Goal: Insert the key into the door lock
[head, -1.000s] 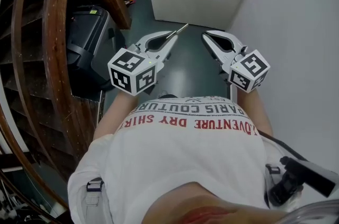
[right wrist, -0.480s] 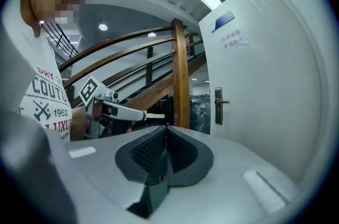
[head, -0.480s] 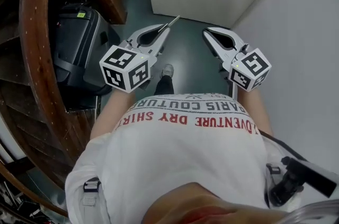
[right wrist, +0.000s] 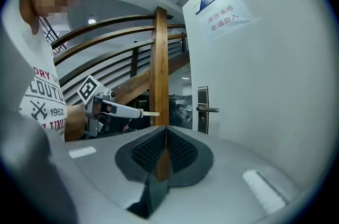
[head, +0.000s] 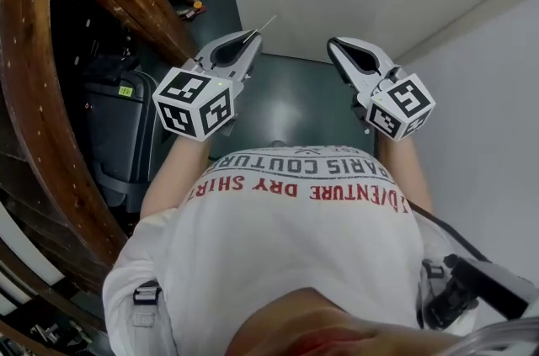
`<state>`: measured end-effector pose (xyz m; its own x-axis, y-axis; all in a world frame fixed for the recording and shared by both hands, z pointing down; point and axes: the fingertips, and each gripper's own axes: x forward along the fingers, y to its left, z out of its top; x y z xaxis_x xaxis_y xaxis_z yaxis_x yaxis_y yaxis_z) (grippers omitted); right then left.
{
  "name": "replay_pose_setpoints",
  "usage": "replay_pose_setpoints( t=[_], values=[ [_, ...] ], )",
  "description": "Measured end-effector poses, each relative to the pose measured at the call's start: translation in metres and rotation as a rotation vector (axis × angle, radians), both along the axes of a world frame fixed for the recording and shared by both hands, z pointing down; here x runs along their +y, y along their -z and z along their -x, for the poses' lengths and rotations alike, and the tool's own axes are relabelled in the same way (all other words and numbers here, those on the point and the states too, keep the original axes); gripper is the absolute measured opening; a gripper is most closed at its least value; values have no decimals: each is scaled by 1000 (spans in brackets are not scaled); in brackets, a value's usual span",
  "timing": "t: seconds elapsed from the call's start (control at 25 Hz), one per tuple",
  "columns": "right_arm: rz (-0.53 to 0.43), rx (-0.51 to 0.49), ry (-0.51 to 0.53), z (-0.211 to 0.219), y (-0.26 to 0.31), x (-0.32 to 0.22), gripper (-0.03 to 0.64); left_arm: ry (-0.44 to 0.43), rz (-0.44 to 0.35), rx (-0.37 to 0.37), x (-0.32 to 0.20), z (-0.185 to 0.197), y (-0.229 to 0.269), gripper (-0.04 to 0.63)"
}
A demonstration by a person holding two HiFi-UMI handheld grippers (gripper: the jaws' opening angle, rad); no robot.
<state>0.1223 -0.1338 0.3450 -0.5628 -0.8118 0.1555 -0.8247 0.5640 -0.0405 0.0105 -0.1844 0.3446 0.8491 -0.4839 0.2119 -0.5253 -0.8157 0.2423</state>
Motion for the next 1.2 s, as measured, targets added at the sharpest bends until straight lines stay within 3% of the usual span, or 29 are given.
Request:
replay_pose_setpoints(
  t=[0.32,0.52,0.92,1.2],
  values=[
    [-56,27,5,3,33,-49,3,-28,-45,41,-48,-9,30,23],
    [-53,2,39,-5,22,-91,3,-2,-38,20,-81,-17,18,21],
    [60,10,74,-23,-34,-169,3,45,66,-1,-153,-36,-29,22],
    [29,70,78,-35,-28,-220,8,64,104,4,-185,-38,-44,22]
  ],
)
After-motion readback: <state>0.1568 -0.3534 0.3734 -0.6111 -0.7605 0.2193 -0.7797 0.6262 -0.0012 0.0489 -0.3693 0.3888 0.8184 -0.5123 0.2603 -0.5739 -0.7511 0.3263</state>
